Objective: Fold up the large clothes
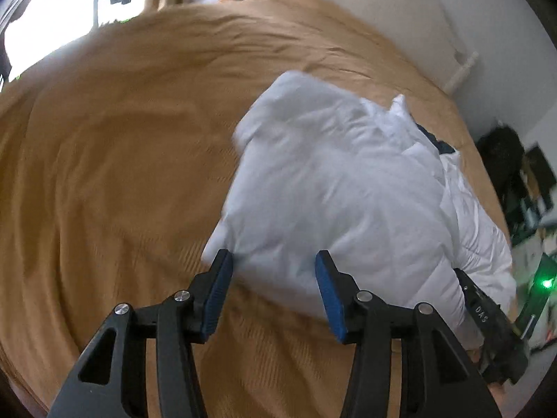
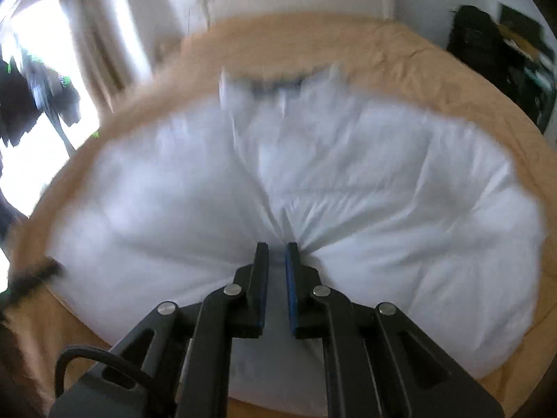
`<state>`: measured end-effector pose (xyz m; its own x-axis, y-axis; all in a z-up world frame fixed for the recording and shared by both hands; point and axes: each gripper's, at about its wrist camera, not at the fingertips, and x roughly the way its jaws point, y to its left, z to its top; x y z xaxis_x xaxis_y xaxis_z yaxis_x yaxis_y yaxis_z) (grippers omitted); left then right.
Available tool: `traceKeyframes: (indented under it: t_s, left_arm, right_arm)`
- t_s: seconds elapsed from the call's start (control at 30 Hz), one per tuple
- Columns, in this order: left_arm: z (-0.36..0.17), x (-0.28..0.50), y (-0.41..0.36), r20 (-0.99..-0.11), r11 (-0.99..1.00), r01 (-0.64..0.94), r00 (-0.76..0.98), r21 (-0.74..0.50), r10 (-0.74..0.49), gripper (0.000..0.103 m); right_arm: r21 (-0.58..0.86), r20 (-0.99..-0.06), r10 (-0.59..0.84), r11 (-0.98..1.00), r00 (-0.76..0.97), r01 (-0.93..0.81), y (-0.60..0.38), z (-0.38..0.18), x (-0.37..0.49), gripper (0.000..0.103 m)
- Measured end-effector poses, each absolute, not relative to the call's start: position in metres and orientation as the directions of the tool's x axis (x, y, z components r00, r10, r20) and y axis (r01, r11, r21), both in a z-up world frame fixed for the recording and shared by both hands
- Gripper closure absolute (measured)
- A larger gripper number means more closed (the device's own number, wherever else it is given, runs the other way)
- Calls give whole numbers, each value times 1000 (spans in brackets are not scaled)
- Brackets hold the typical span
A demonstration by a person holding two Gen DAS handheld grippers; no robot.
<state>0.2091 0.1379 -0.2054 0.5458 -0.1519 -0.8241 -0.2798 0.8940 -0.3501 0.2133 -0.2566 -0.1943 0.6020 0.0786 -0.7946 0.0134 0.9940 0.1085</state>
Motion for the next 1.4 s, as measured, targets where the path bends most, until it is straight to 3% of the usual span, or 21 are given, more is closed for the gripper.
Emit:
traceKeyframes:
  t_s: [0.1,0.27,0.37,0.5,0.7,0.73,0.8,0.9,1.07,1.17,1.27,1.4]
  left_arm:
    - [-217,197,151,-800,818,-345,560,-460,-214,46]
    - [-235,189,159,-738,655,-427,598,-624,-313,32]
    - [-238,193,155,-700,607,-428,637,-669,-323,19]
    - [-246,210,152,-667,551,-429,655,-716,-357,15]
    - [-251,253,148,-658,528,-442,672,-725,-340,14]
    - [-255,260,147,-667,528,-456,668,-717,-329,15]
    - [-261,270,146,-717,548,-507,638,-665,-281,44]
    - [-253,266,147,-708,573,-477,646,-667,-286,68]
    - [-252,261,151,-696,583,-447,645,-678,-316,72]
    - [-254,261,153,-695,578,-447,641,-683,-325,72]
    - [-252,261,152,-704,605,-437,638,-665,-313,72]
    - [-255,263,150,-713,618,-440,633,-651,-301,72]
  right_arm:
    - [53,-793,41,999,608,1,-248,-177,205,94]
    - [178,-726,138,984,674,-10,-243,-145,224,92]
    - [109,-806,90,994,585,-3,-230,-180,245,91]
    - [61,-800,62,998,597,-23,-226,-200,245,91]
    - [125,-798,121,992,590,-35,-239,-205,251,91]
    - [131,-798,127,991,589,-35,-239,-206,249,91]
    - [135,-799,131,990,587,-36,-238,-206,245,91]
    - [139,-821,135,990,555,-35,-238,-203,251,91]
    - [288,-803,242,958,545,0,-250,-157,285,90]
    - [195,-836,168,981,522,-4,-240,-151,336,89]
    - [116,-906,91,992,414,37,-240,-192,395,94]
    - [8,-892,-42,994,451,109,-252,-203,446,94]
